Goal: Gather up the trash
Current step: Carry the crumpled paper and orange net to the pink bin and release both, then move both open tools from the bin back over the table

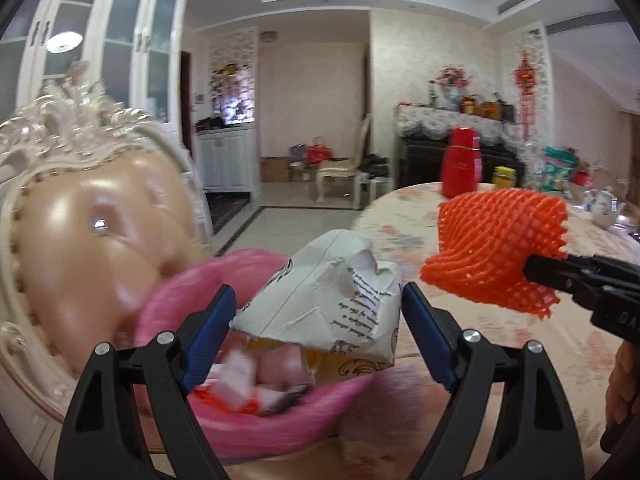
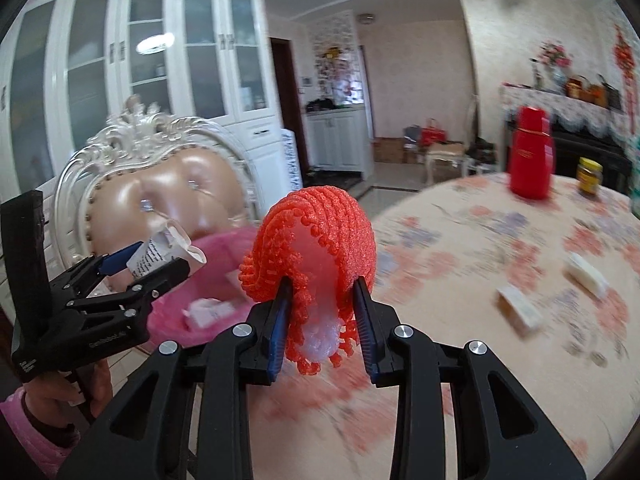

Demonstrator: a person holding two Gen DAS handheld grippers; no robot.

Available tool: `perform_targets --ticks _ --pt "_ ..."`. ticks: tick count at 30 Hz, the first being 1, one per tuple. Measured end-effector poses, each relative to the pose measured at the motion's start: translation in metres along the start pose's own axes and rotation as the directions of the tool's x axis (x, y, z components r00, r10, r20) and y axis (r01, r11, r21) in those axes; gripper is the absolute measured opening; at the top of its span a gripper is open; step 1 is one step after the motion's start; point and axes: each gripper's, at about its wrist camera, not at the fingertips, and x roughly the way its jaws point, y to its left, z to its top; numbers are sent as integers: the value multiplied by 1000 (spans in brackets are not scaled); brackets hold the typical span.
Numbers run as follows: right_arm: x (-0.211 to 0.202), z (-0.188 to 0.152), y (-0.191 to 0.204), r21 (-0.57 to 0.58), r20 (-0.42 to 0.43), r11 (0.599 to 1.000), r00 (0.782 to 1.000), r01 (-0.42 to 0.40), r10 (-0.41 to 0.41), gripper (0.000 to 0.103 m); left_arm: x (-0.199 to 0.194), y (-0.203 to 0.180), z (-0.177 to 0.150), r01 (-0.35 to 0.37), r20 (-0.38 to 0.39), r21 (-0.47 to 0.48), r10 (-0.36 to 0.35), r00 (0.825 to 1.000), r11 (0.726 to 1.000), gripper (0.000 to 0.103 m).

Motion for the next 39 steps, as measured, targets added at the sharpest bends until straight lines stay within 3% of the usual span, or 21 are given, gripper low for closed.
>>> perform_targets --ticks 9,12,13,14,21,26,31,35,39 --pt "69 17 46 -29 -49 997 996 -74 73 37 38 76 19 -15 -55 -105 10 998 994 82" --pt "87 16 58 -54 -69 990 990 -130 126 55 51 88 24 -35 -60 -95 29 998 995 83" --pt "92 14 62 -66 -79 986 986 -151 145 71 53 90 25 -43 -62 -96 37 997 994 83" --pt "93 11 64 -75 -77 985 986 -154 148 74 53 93 26 -53 -59 -102 47 997 993 88" --pt "72 -2 42 -49 -70 989 989 -136 133 74 42 95 19 -87 -41 -120 83 996 989 97" --pt "37 -12 7 -19 -50 999 998 -46 45 74 37 71 12 -52 -32 -111 48 998 992 98" --pt "-6 -29 -39 45 -14 995 996 92 -91 74 39 12 15 90 -17 -85 -92 996 992 98" --pt "-43 -39 -83 115 18 971 976 211 -215 74 52 -52 22 175 -36 -39 -176 984 984 98" --pt "-72 -39 -121 143 33 930 937 340 -347 74 63 -119 30 252 -42 -20 -253 967 967 98"
